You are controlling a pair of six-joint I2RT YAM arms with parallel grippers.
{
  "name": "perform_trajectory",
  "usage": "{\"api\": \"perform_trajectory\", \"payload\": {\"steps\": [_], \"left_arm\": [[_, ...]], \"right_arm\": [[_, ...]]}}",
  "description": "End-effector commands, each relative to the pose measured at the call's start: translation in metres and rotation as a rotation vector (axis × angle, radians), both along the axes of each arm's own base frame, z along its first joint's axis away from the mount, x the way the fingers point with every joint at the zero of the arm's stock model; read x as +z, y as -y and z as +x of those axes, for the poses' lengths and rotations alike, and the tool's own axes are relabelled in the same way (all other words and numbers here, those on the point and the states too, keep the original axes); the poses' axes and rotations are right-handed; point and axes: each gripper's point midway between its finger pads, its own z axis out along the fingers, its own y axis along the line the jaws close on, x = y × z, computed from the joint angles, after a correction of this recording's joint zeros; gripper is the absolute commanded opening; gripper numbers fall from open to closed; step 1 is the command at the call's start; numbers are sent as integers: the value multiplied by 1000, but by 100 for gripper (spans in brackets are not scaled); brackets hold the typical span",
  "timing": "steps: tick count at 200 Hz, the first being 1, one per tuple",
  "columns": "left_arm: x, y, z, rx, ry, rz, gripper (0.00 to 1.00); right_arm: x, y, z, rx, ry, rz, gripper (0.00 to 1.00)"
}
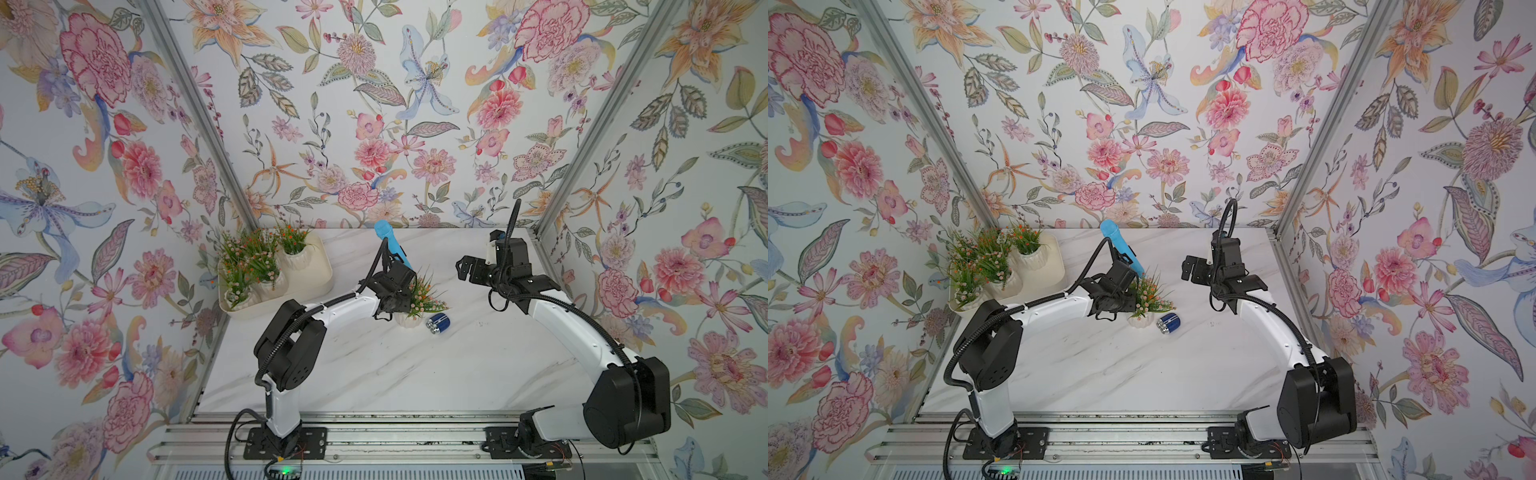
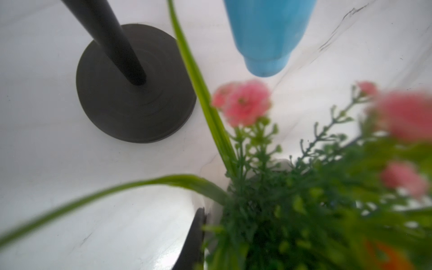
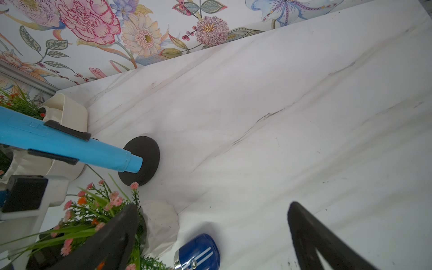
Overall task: Put the potted gypsophila into the storage box
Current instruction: Pick up the baby's breath potted plant from the center of the board, then place the baby's breath potted plant at the storage box.
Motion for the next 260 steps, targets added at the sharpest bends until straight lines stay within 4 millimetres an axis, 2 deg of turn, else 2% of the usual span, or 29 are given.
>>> {"api": "perform_trajectory", "payload": {"steps": [1,23,70,87,91,118,139,167,196,216,235,260], "left_arm": [[-12,-19,-7,18,-22,100,6],[9,-26,-5,42,34,86,0],[61,-53,-13,121,173,3,0],[63,-72,-17,159,168,23,0],[75,-78,-18,172,187,9,0],[94,-108,-15,246,223,0,0],[114,-131,-9,317,267,-31,0],[140,-167,9,432,348,-87,0],[151,-203,36,538,396,-111,0],[148,-222,56,586,404,-137,0],[139,-241,70,628,399,-155,0],[133,-266,85,665,407,-201,0]], "right_arm": [[4,2,-3,-8,6,-7,100],[7,0,-1,-2,11,-3,100],[26,-8,15,20,46,-4,100],[33,-15,25,38,59,5,100],[35,-17,28,43,63,6,100],[44,-30,48,80,82,7,100],[53,-40,66,112,106,9,100],[54,-45,92,144,118,10,100],[62,-37,114,165,122,53,100],[62,-23,121,151,127,41,100],[56,-12,122,129,106,36,100],[49,-1,111,93,81,8,100]]}}
